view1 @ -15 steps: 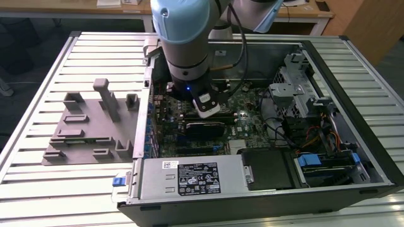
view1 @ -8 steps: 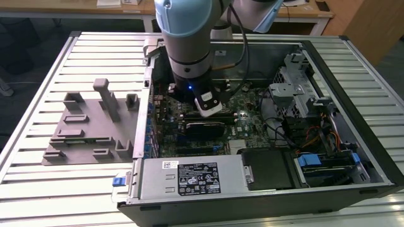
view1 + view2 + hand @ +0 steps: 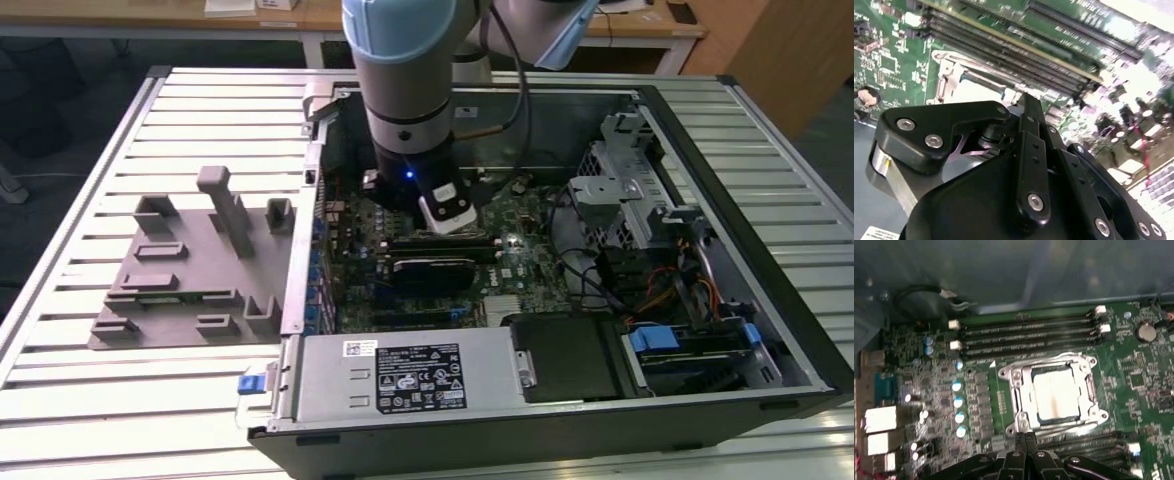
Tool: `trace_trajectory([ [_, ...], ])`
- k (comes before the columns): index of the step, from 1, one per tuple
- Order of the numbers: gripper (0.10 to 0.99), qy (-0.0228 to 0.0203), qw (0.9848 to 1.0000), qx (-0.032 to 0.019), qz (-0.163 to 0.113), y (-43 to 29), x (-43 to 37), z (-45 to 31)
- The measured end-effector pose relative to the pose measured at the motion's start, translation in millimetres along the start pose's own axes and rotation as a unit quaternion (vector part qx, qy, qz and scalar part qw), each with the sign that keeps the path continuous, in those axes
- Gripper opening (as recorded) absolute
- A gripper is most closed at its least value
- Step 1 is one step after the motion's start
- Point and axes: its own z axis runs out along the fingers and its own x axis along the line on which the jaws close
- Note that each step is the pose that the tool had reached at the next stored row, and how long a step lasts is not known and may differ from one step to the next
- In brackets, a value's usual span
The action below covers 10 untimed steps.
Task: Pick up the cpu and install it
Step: 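Install the second cpu locking lever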
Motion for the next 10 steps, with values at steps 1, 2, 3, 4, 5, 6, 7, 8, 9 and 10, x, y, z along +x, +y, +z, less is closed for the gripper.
trace_trajectory([
  [1,0.106,-0.0001,1.0000,0.0008,0.000,2.9,-0.8,0.7],
  [2,0.106,-0.0002,1.0000,0.0015,0.000,5.6,-1.6,1.4],
  [3,0.106,-0.0003,1.0000,0.0023,0.000,8.0,-2.5,2.0],
  [4,0.106,-0.0005,1.0000,0.0035,0.000,10.2,-3.5,2.5],
  [5,0.106,-0.0006,1.0000,0.0049,-0.001,12.1,-4.6,2.9],
  [6,0.106,-0.0008,1.0000,0.0063,-0.001,13.9,-5.9,3.5],
  [7,0.106,-0.0011,1.0000,0.0075,-0.001,15.2,-7.6,4.0],
  [8,0.106,-0.0013,1.0000,0.0090,-0.001,16.1,-9.5,4.3],
  [9,0.106,-0.0015,0.9999,0.0110,-0.001,17.0,-11.7,4.7],
  [10,0.106,-0.0017,0.9999,0.0128,-0.001,17.9,-13.5,5.1],
])
